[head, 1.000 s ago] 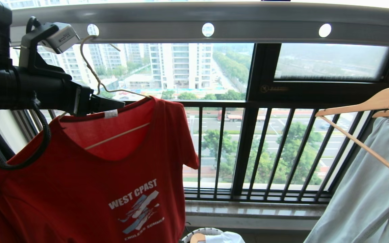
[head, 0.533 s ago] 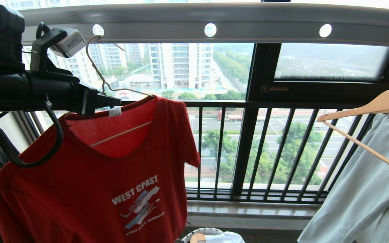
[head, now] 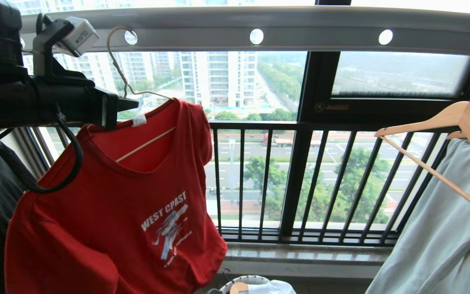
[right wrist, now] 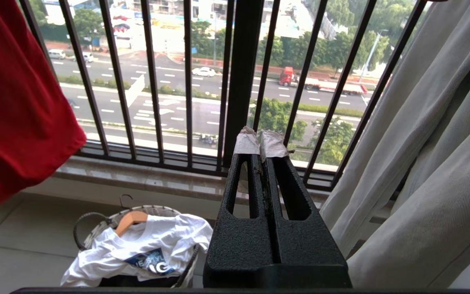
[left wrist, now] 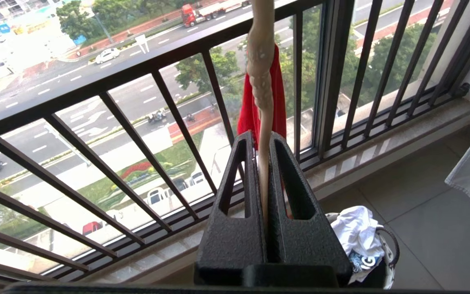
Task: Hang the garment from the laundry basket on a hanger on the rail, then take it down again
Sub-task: Take the clothes off the clothes rack
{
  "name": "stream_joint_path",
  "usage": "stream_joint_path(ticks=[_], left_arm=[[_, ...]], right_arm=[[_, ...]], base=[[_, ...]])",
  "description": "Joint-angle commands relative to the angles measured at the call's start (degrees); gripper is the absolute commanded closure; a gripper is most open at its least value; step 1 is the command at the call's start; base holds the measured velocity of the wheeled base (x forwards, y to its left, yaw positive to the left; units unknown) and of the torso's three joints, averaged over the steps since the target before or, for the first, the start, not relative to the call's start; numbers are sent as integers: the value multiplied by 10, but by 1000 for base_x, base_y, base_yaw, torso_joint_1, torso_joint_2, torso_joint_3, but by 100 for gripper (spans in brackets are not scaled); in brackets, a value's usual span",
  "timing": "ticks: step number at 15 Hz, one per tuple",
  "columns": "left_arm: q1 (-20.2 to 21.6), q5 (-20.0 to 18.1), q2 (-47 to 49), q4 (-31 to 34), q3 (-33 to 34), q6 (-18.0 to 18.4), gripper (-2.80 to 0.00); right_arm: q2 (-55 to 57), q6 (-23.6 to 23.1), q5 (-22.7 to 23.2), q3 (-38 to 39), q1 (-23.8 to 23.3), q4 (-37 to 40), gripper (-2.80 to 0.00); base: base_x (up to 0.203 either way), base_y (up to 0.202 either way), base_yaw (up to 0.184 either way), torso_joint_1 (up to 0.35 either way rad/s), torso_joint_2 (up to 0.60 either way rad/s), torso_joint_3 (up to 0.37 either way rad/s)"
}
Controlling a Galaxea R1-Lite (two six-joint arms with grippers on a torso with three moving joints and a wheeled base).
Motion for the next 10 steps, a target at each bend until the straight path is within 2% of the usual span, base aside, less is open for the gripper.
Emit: stream_joint_path(ticks=[1, 8, 10], left_arm=[[0, -1, -11, -1, 0, 1, 0], [-4, -1, -44, 2, -1, 0, 0], [-26, 3, -67, 33, -10, -15, 0]], right_arm=[[1, 0, 0, 0, 0, 0, 0], [1, 0, 0, 0, 0, 0, 0], [1, 0, 0, 0, 0, 0, 0]], base=[[0, 0, 0, 0, 0, 0], [0, 0, 0, 0, 0, 0], [0, 0, 0, 0, 0, 0]])
